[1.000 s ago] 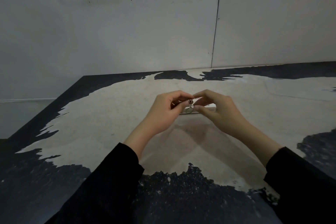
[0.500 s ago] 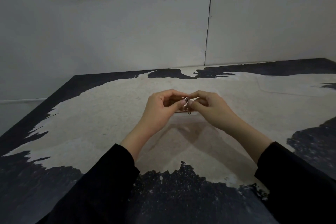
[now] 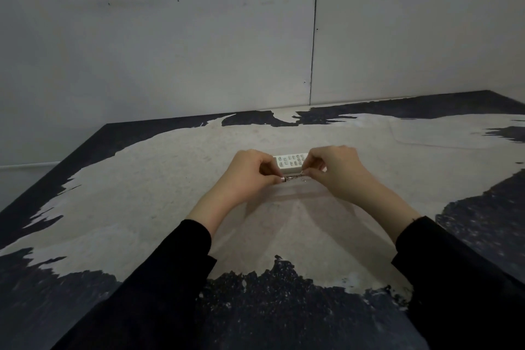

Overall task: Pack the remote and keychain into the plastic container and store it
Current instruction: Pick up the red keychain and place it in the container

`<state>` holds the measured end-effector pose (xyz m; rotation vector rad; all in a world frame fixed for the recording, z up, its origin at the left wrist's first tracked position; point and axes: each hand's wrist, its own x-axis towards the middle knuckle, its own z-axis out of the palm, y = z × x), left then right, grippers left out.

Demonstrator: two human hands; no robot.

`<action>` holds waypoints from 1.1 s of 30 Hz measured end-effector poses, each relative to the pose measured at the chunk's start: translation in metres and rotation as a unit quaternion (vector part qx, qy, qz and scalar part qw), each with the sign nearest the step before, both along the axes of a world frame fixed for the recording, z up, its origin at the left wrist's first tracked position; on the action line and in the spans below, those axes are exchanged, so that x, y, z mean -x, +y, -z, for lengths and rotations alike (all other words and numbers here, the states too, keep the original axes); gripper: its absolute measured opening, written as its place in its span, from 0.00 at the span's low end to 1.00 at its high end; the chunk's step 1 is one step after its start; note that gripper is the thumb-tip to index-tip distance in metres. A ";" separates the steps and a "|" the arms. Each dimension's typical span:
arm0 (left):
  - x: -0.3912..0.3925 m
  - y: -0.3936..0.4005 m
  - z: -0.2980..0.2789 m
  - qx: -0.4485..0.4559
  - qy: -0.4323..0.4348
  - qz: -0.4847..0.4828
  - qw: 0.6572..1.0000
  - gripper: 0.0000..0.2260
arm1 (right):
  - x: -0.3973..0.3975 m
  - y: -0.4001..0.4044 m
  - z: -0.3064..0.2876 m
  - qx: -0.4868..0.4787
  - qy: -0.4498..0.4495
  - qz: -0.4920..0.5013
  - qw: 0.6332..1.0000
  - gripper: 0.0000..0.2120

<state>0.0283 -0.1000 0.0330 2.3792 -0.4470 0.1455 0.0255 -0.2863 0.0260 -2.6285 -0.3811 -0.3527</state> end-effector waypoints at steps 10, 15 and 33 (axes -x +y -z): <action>-0.003 0.000 0.008 -0.010 -0.099 -0.028 0.995 0.04 | -0.007 -0.014 -0.005 -0.071 -0.073 -0.046 0.994 0.07; -0.002 0.008 0.029 0.091 -0.092 -0.090 0.987 0.12 | -0.039 -0.076 0.012 -0.067 -0.061 0.144 0.985 0.15; -0.005 0.006 0.039 0.121 -0.031 -0.103 0.987 0.16 | -0.054 -0.119 0.027 0.111 -0.064 0.235 0.964 0.05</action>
